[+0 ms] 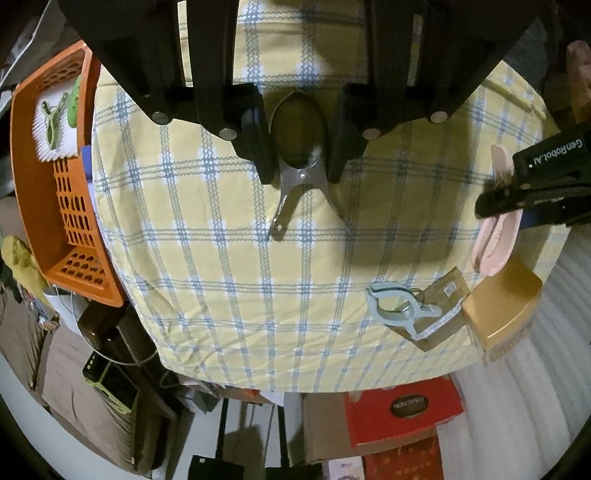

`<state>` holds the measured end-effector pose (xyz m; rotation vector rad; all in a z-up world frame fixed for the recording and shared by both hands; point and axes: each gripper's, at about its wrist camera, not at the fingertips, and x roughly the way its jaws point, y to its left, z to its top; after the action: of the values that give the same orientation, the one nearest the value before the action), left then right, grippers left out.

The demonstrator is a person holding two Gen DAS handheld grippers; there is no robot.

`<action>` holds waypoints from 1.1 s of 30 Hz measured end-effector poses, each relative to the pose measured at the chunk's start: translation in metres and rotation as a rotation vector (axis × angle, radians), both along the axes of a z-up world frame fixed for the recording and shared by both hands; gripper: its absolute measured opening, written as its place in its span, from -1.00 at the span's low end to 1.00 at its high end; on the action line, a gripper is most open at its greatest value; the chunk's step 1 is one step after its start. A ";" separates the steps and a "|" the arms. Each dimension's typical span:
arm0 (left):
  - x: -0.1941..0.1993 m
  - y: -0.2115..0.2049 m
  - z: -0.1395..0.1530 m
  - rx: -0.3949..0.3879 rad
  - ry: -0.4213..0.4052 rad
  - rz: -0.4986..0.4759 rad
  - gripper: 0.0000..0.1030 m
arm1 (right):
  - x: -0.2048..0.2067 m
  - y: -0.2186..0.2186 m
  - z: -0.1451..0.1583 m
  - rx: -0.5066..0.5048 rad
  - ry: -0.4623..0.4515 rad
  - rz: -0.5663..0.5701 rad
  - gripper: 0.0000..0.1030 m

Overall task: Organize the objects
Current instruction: 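Grasp the pink clip with the left gripper while the right gripper grasps the metal clip, then lift the pink clip and metal clip and carry them toward the orange basket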

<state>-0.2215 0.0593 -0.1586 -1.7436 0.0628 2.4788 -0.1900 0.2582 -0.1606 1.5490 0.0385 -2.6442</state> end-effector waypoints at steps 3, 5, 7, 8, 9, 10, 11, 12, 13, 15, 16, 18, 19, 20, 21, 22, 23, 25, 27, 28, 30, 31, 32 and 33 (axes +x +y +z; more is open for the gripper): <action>0.002 0.000 -0.001 0.031 0.010 0.006 -0.09 | 0.003 0.003 0.001 -0.016 0.017 -0.007 -0.46; 0.006 -0.002 0.000 0.048 0.020 0.004 -0.09 | 0.005 0.005 0.002 -0.035 0.021 -0.012 -0.46; 0.008 -0.001 0.004 0.048 0.041 -0.001 -0.09 | 0.008 0.007 0.005 -0.043 0.034 -0.020 -0.46; 0.006 0.001 0.005 0.049 0.050 -0.005 -0.09 | 0.009 0.008 0.007 -0.043 0.043 -0.022 -0.46; 0.007 0.001 0.008 0.050 0.062 -0.012 -0.09 | 0.010 0.008 0.010 -0.044 0.051 -0.023 -0.46; 0.008 0.002 0.011 0.054 0.072 -0.016 -0.09 | 0.011 0.008 0.012 -0.046 0.059 -0.024 -0.46; 0.009 0.001 0.014 0.056 0.080 -0.017 -0.09 | 0.011 0.008 0.014 -0.046 0.067 -0.028 -0.46; 0.010 0.001 0.018 0.055 0.095 -0.016 -0.10 | 0.012 0.008 0.017 -0.049 0.076 -0.029 -0.46; 0.011 0.001 0.019 0.054 0.102 -0.015 -0.10 | 0.013 0.008 0.019 -0.050 0.083 -0.027 -0.46; 0.013 -0.002 0.026 0.057 0.123 -0.010 -0.10 | 0.016 0.006 0.024 -0.052 0.100 -0.023 -0.46; 0.012 -0.002 0.028 0.057 0.130 -0.008 -0.10 | 0.017 0.006 0.026 -0.052 0.106 -0.021 -0.46; 0.014 -0.002 0.034 0.051 0.153 -0.005 -0.10 | 0.020 0.006 0.031 -0.052 0.123 -0.018 -0.46; 0.016 -0.004 0.036 0.048 0.160 -0.007 -0.10 | 0.021 0.006 0.034 -0.050 0.133 -0.017 -0.46; 0.017 -0.003 0.038 0.045 0.167 -0.010 -0.10 | 0.022 0.007 0.035 -0.049 0.139 -0.017 -0.46; 0.018 -0.003 0.040 0.047 0.173 -0.010 -0.10 | 0.024 0.007 0.038 -0.048 0.145 -0.018 -0.46; 0.019 -0.005 0.041 0.051 0.179 -0.008 -0.10 | 0.025 0.009 0.039 -0.052 0.150 -0.020 -0.46; 0.021 -0.005 0.043 0.053 0.184 -0.007 -0.10 | 0.026 0.010 0.041 -0.058 0.152 -0.022 -0.46; 0.024 -0.006 0.046 0.051 0.195 -0.006 -0.10 | 0.029 0.012 0.045 -0.062 0.159 -0.022 -0.46; 0.029 -0.006 0.051 0.052 0.209 -0.005 -0.10 | 0.032 0.013 0.048 -0.063 0.169 -0.025 -0.46; 0.031 -0.006 0.054 0.053 0.216 -0.005 -0.10 | 0.034 0.014 0.050 -0.063 0.174 -0.027 -0.46; 0.038 -0.004 0.061 0.054 0.245 -0.007 -0.10 | 0.037 0.014 0.054 -0.044 0.188 -0.030 -0.46; 0.040 -0.004 0.064 0.055 0.254 -0.007 -0.10 | 0.039 0.015 0.056 -0.033 0.195 -0.031 -0.46; 0.043 -0.004 0.067 0.056 0.263 -0.008 -0.10 | 0.042 0.015 0.058 -0.036 0.201 -0.029 -0.46; 0.046 -0.004 0.070 0.060 0.275 -0.005 -0.10 | 0.046 0.016 0.060 -0.048 0.207 -0.028 -0.46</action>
<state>-0.1752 0.0555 -0.0883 -1.3681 0.0150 2.6687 -0.1444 0.2741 -0.1005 1.2657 -0.0355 -2.7944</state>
